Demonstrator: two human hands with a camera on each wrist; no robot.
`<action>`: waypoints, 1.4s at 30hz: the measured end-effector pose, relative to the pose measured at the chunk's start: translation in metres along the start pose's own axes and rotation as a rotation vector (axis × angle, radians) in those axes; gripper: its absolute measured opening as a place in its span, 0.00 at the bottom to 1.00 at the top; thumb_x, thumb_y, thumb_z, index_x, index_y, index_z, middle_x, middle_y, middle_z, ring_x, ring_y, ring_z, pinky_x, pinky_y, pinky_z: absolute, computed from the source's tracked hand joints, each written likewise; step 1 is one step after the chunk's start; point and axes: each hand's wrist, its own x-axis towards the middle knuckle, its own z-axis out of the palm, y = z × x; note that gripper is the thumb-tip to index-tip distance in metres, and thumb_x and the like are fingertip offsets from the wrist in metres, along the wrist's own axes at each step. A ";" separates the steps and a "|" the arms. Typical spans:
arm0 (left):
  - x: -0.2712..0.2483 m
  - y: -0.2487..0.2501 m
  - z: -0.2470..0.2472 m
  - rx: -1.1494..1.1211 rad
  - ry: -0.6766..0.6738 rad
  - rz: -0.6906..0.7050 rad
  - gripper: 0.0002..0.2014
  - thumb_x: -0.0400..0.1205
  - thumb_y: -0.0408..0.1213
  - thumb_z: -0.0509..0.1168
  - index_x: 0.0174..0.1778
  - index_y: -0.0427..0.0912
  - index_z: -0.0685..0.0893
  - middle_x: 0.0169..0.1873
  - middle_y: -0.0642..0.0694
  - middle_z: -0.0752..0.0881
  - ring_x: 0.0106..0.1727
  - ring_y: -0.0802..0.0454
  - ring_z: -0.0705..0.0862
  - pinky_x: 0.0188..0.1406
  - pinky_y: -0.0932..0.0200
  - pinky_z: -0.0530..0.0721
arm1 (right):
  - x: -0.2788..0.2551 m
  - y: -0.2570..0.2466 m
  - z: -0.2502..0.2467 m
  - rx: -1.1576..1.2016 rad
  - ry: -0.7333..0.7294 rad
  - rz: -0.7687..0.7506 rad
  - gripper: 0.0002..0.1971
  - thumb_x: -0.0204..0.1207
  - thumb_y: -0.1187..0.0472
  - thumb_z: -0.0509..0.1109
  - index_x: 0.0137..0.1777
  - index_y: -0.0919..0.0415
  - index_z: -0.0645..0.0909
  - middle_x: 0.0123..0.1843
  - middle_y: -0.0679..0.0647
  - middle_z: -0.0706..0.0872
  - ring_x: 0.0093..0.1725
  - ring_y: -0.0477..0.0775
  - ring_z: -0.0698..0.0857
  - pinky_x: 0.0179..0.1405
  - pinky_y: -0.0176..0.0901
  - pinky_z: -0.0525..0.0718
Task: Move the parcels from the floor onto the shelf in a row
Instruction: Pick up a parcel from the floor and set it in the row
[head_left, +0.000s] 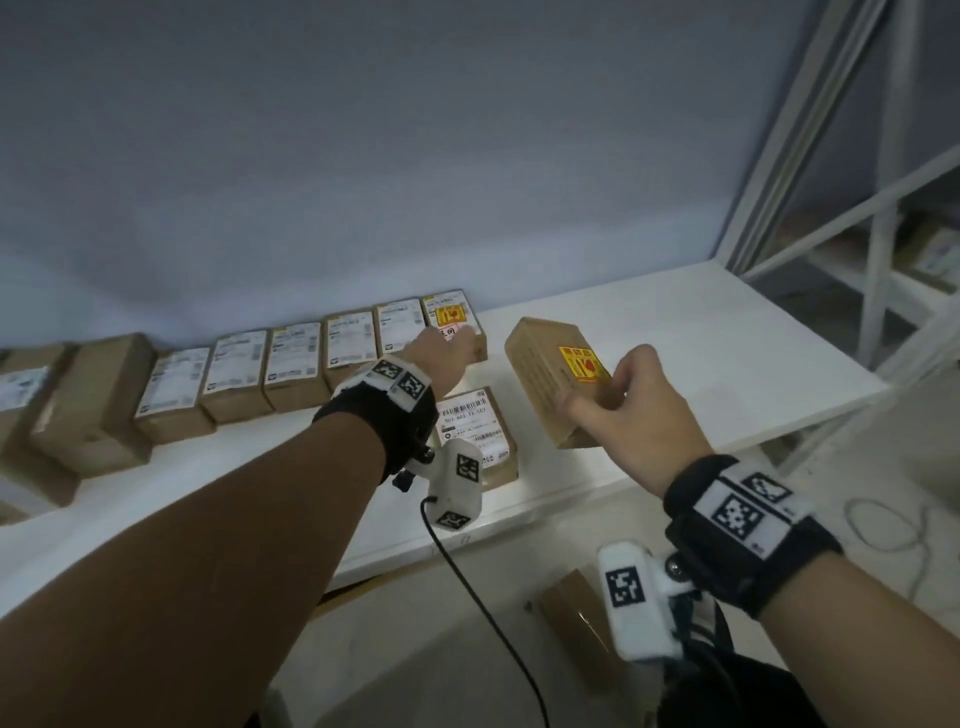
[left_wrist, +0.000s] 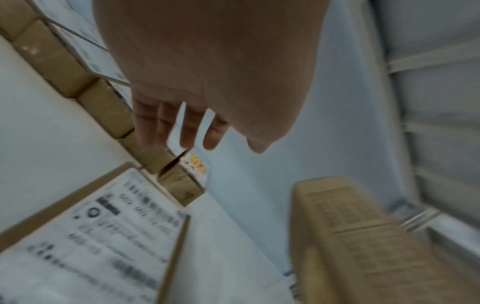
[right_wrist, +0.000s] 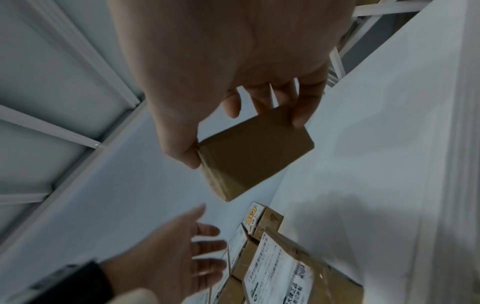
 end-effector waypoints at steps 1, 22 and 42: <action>-0.010 0.008 -0.003 -0.154 -0.087 -0.011 0.31 0.84 0.63 0.54 0.68 0.39 0.78 0.61 0.34 0.86 0.48 0.39 0.87 0.44 0.55 0.84 | 0.000 0.000 0.002 -0.009 0.000 -0.004 0.22 0.69 0.43 0.74 0.45 0.54 0.65 0.42 0.45 0.81 0.40 0.46 0.82 0.30 0.38 0.75; -0.100 -0.018 -0.006 -0.865 -0.275 -0.074 0.16 0.87 0.39 0.63 0.69 0.39 0.80 0.55 0.37 0.89 0.53 0.41 0.91 0.40 0.52 0.92 | 0.008 0.010 0.007 0.647 -0.371 0.304 0.21 0.83 0.49 0.64 0.66 0.66 0.77 0.54 0.64 0.87 0.30 0.55 0.81 0.24 0.35 0.83; -0.102 -0.057 -0.015 -1.244 -0.200 -0.116 0.29 0.81 0.52 0.69 0.72 0.40 0.72 0.67 0.32 0.78 0.63 0.35 0.85 0.58 0.42 0.88 | 0.008 -0.004 0.020 0.686 -0.527 0.576 0.28 0.79 0.36 0.61 0.63 0.61 0.73 0.48 0.67 0.85 0.29 0.61 0.86 0.20 0.39 0.82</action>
